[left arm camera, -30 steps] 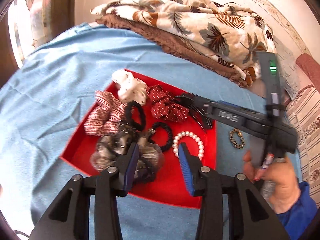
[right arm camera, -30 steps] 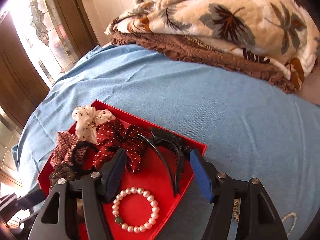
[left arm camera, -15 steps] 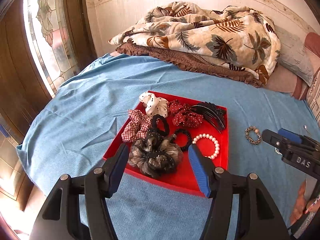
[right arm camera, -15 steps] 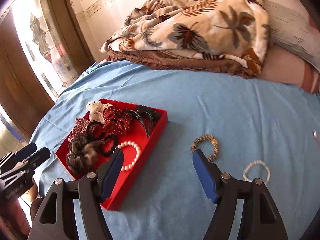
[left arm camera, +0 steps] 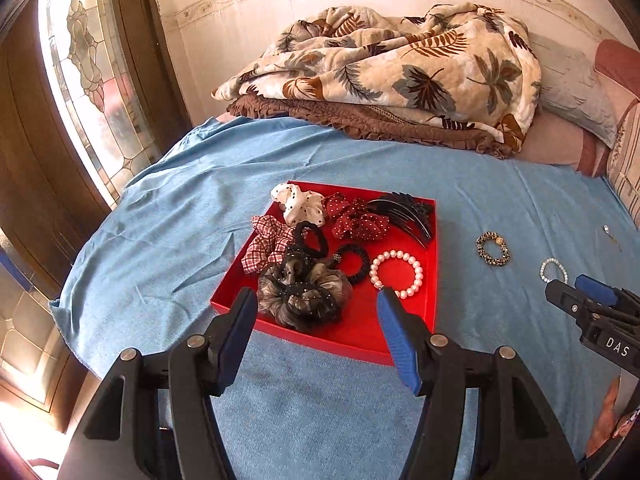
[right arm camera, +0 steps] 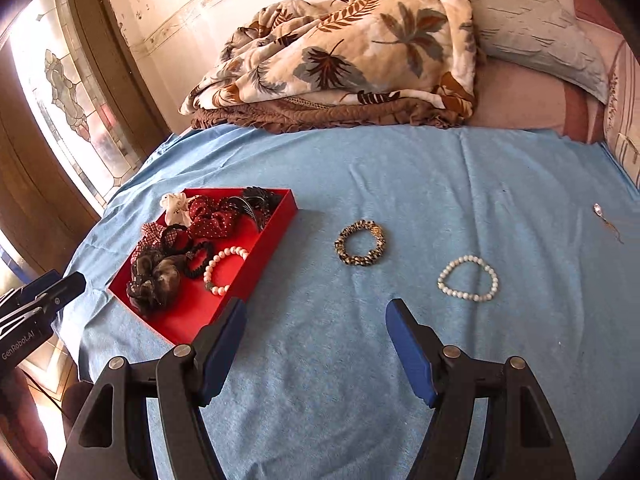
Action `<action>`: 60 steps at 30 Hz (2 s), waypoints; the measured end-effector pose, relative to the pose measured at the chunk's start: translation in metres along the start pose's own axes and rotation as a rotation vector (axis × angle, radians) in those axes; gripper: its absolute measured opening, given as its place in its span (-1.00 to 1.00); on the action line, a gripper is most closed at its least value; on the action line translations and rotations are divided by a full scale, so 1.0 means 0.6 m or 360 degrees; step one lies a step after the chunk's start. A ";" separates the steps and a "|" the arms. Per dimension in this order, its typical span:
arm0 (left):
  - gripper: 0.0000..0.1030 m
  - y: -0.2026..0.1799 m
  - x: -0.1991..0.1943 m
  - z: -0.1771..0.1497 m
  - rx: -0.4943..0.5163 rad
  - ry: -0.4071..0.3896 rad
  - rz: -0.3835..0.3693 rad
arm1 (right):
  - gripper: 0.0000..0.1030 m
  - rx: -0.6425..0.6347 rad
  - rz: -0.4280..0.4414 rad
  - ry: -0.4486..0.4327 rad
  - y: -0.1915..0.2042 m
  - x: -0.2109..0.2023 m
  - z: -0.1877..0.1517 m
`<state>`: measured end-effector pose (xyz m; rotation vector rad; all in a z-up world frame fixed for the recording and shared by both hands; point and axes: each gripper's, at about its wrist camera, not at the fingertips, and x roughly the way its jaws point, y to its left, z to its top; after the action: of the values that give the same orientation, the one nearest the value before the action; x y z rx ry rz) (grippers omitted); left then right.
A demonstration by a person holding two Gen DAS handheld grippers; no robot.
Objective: Organize jewelry
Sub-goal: 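Withdraw both tools toward the leopard-print and white bead bracelets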
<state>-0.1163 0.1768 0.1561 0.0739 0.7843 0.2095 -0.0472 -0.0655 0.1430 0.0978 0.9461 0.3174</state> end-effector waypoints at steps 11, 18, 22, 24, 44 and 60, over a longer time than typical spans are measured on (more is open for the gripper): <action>0.20 -0.022 -0.007 -0.004 0.0071 0.0013 -0.0009 | 0.49 0.0035 -0.0067 -0.0020 -0.044 -0.023 -0.028; 0.20 -0.043 0.002 -0.006 0.0093 0.0062 -0.0062 | 0.49 0.0131 -0.0167 -0.0010 -0.115 -0.033 -0.048; 0.20 -0.064 0.008 -0.008 0.0140 0.0076 -0.0085 | 0.49 0.0211 -0.0223 -0.0014 -0.160 -0.038 -0.057; 0.20 -0.080 0.010 -0.010 0.0176 0.0078 -0.0093 | 0.49 0.0246 -0.0244 -0.0013 -0.180 -0.037 -0.059; 0.20 -0.175 0.025 -0.036 0.0419 0.0113 -0.0126 | 0.48 0.0180 -0.0268 0.0006 -0.189 -0.012 -0.073; 0.20 -0.174 0.057 -0.049 0.0406 0.0208 -0.0149 | 0.48 0.0178 -0.0258 0.0034 -0.186 -0.002 -0.076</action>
<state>-0.0967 0.0818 0.0965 0.2660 0.9400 0.0248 -0.0600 -0.1743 0.0929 0.1197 0.9865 0.1157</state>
